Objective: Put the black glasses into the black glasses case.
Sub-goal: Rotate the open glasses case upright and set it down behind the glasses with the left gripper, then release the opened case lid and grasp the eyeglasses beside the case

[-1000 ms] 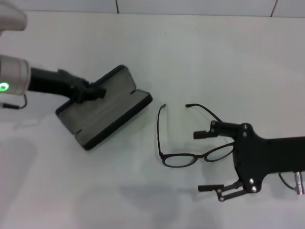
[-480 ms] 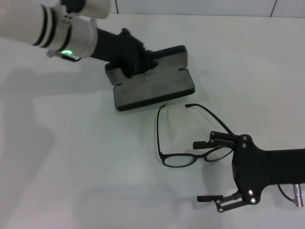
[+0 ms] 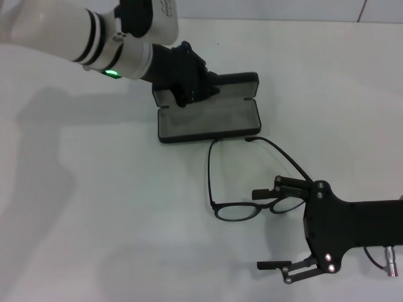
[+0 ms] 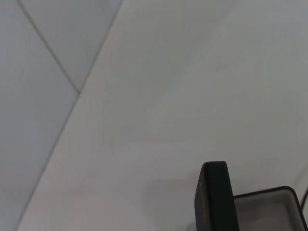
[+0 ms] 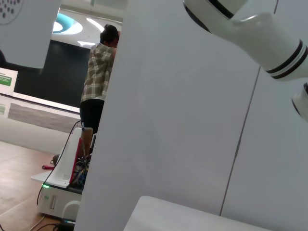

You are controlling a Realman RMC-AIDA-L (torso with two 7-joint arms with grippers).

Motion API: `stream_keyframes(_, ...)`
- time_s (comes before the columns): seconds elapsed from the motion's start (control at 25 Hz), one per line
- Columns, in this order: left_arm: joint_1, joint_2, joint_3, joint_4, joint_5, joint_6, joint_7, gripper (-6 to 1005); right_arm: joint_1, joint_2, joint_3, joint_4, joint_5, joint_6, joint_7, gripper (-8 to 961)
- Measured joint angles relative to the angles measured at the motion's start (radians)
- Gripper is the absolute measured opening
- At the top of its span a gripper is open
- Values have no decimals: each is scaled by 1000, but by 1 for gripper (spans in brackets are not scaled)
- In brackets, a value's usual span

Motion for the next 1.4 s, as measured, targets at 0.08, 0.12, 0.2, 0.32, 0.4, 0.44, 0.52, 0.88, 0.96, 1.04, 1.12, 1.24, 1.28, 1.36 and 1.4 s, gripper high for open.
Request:
stream_keyframes(0.08, 2, 0, 0, 11, 5, -2, 6, 293, 0, -2, 0, 0, 1, 0, 1, 835)
stream_keyframes(0.12, 4, 0, -1, 15, 4, -2, 13, 298, 0, -3, 0, 0, 1, 0, 2, 835)
stream_keyframes(0.2, 5, 0, -1, 18, -4, 3, 29, 308, 0, -5, 0, 0, 2, 0, 3, 834)
stream_keyframes(0.32, 4, 0, -2, 15, -4, 8, 25, 324, 0, -8, 1, 0, 3, 0, 5, 833)
stream_keyframes(0.4, 0, 1, -2, 12, -2, 8, 13, 334, 0, -9, 2, 0, 4, 0, 5, 832)
stream_keyframes(0.44, -3, 1, -2, 10, 1, 8, 7, 339, 0, -9, 3, 0, 5, 0, 6, 832)
stream_keyframes(0.52, -9, 1, -2, 9, 5, 8, -1, 350, 0, -10, 3, 0, 5, 1, 7, 831)
stream_keyframes(0.88, -11, 8, -1, 3, -60, 158, -48, 450, 0, -11, 63, 3, 7, 6, 8, 828)
stream_keyframes(0.96, 17, 8, -1, -11, -157, 238, -41, 567, -1, -8, 118, 3, 7, 3, 18, 827)
stream_keyframes(1.04, 75, 7, -2, -24, -321, 324, -26, 631, -2, -7, 165, -25, -1, 3, 55, 827)
stream_keyframes(1.12, 150, 8, -2, -10, -477, 372, -8, 640, -2, -19, 182, -91, -31, 13, 131, 826)
stream_keyframes(1.24, 297, 6, -3, 45, -705, 400, 23, 654, 4, -43, 184, -254, -152, 51, 292, 825)
stream_keyframes(1.28, 331, 6, -3, 64, -748, 402, 31, 653, 4, -43, 184, -254, -152, 51, 292, 825)
stream_keyframes(1.36, 425, 5, -3, 120, -845, 413, 56, 652, 10, -45, 184, -491, -406, 93, 533, 824)
stream_keyframes(1.4, 457, 5, -3, 137, -878, 420, 62, 651, 13, -40, 184, -560, -489, 95, 605, 824)
